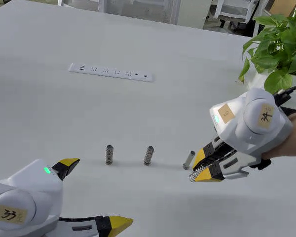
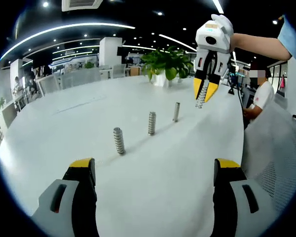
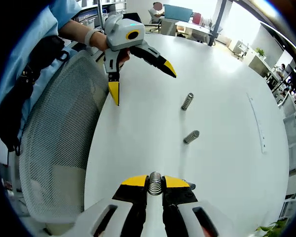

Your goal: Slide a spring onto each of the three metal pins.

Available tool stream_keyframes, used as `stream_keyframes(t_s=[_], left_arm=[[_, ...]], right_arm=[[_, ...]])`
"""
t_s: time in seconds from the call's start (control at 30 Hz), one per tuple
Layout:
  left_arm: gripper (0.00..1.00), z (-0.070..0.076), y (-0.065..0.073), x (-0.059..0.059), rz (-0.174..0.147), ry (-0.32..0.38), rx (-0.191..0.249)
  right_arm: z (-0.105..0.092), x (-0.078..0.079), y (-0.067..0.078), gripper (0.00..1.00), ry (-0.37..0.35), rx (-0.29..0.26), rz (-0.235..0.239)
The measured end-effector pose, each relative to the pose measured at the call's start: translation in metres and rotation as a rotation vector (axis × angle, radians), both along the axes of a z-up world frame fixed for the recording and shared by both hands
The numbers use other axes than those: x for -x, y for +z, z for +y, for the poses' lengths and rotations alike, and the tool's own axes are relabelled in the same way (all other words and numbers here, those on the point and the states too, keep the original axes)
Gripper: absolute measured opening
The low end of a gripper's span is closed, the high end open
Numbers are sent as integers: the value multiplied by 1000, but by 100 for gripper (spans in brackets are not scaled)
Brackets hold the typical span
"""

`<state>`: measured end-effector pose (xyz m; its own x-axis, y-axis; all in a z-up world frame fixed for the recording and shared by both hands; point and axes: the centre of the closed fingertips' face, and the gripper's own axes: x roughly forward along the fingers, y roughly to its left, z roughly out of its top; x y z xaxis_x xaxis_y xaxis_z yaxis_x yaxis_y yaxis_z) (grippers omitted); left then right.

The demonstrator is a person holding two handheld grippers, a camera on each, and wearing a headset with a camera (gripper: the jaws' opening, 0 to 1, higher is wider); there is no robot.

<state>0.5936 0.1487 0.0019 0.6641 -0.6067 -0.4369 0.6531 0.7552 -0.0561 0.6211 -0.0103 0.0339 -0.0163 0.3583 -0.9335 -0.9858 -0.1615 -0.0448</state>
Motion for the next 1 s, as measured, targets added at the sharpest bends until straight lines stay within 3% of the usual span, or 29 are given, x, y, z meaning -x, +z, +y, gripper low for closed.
stream_keyframes(t_s=[0.43,1.0], left_arm=[[99,2,1,2,9,7,6],[97,4,-7,5,33,13,14]], right_arm=[[-9,-42,2,8,34,101,-70],[-9,-58,-15,8,50,154,-70]])
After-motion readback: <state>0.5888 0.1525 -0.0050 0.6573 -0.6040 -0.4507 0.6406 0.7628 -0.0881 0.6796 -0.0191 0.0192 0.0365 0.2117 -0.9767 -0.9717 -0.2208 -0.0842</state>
